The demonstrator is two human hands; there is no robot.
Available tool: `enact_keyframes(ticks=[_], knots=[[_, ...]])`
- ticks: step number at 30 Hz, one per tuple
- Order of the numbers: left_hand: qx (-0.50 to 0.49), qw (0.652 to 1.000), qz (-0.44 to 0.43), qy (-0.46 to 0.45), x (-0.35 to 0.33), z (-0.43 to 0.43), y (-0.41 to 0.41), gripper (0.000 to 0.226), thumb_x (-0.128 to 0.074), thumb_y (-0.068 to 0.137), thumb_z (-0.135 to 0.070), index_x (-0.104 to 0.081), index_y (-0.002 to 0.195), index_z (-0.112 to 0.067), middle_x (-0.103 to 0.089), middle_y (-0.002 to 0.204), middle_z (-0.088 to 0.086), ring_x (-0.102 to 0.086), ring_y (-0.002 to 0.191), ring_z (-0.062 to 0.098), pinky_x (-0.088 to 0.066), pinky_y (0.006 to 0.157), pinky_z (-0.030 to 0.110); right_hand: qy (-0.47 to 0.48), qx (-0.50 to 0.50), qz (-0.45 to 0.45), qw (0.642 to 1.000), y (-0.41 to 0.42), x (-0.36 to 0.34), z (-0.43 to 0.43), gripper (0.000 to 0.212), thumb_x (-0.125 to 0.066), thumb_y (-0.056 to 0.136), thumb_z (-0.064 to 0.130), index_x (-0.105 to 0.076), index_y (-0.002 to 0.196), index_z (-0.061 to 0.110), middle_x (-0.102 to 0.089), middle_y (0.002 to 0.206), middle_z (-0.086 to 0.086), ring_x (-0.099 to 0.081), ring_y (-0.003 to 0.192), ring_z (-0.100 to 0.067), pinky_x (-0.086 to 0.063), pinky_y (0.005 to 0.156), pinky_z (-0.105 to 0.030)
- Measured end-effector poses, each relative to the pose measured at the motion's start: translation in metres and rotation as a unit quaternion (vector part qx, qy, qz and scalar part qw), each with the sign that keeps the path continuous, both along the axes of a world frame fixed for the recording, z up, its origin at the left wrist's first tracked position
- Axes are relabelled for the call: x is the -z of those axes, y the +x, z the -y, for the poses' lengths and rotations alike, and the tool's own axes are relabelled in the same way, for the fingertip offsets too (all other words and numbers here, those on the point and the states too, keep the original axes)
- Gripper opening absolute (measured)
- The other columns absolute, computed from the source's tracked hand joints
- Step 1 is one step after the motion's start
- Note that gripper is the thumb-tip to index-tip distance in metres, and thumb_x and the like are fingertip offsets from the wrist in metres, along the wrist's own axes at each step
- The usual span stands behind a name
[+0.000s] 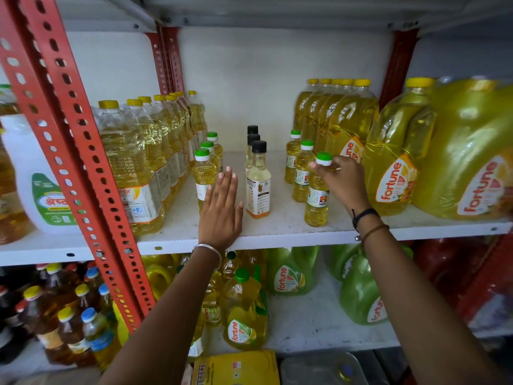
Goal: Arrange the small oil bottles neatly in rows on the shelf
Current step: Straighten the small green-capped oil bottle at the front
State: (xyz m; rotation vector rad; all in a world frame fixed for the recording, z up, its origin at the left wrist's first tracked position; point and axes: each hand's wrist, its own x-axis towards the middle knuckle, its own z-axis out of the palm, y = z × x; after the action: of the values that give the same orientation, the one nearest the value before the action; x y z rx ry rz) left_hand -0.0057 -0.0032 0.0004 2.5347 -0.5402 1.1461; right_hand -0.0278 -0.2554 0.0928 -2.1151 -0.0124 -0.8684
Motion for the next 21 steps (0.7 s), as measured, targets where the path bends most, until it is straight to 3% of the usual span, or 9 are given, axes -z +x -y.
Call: enact_keyframes(ticks=[4, 13, 17, 19, 21], knots=[[-0.003, 1.0, -0.004, -0.001, 0.0, 0.0, 0.0, 0.059, -0.025, 0.099, -0.031, -0.013, 0.151, -0.007, -0.006, 0.159, 0.006, -0.003, 0.147, 0.018, -0.003, 0.119, 0.037, -0.009, 0.009, 0.017, 1.0, -0.011, 0.001, 0.0, 0.036, -0.068, 0.081, 0.039, -0.067, 0.087, 0.004, -0.066, 0.081, -0.008, -0.057, 0.075, -0.018, -0.037, 0.065, -0.024], [-0.001, 1.0, -0.007, -0.002, -0.001, 0.0, -0.001, 0.059, -0.023, 0.099, -0.033, -0.013, 0.151, -0.007, -0.005, 0.159, 0.005, -0.002, 0.147, 0.018, -0.002, 0.119, 0.036, -0.007, 0.017, 0.003, 1.0, -0.018, -0.001, -0.002, 0.04, -0.066, 0.082, 0.041, -0.066, 0.093, 0.003, -0.071, 0.094, -0.016, -0.059, 0.08, -0.021, -0.046, 0.072, -0.031], [-0.001, 1.0, -0.007, 0.006, -0.002, -0.002, -0.003, 0.059, -0.024, 0.099, -0.032, -0.015, 0.151, -0.007, -0.007, 0.159, 0.006, -0.003, 0.147, 0.018, -0.002, 0.118, 0.035, 0.0, 0.012, -0.014, 1.0, -0.021, 0.003, -0.003, 0.048, -0.065, 0.08, 0.049, -0.063, 0.103, 0.006, -0.069, 0.105, -0.015, -0.063, 0.095, -0.027, -0.047, 0.076, -0.033], [-0.011, 1.0, -0.007, 0.0, -0.001, -0.005, -0.004, 0.059, -0.025, 0.098, -0.032, -0.016, 0.151, -0.007, -0.008, 0.159, 0.006, -0.003, 0.147, 0.017, 0.001, 0.118, 0.033, -0.007, 0.032, -0.025, 0.999, -0.023, 0.005, -0.006, 0.061, -0.064, 0.078, 0.056, -0.055, 0.116, 0.009, -0.061, 0.12, -0.015, -0.057, 0.11, -0.031, -0.048, 0.083, -0.036], [-0.03, 1.0, -0.005, -0.006, 0.001, -0.012, -0.005, 0.059, -0.025, 0.099, -0.032, -0.016, 0.151, -0.007, -0.009, 0.159, 0.007, -0.001, 0.147, 0.016, 0.005, 0.118, 0.032, -0.015, 0.085, 0.023, 0.996, -0.028, 0.004, -0.013, 0.068, -0.062, 0.078, 0.058, -0.047, 0.124, 0.01, -0.049, 0.131, -0.016, -0.049, 0.119, -0.033, -0.048, 0.093, -0.044]])
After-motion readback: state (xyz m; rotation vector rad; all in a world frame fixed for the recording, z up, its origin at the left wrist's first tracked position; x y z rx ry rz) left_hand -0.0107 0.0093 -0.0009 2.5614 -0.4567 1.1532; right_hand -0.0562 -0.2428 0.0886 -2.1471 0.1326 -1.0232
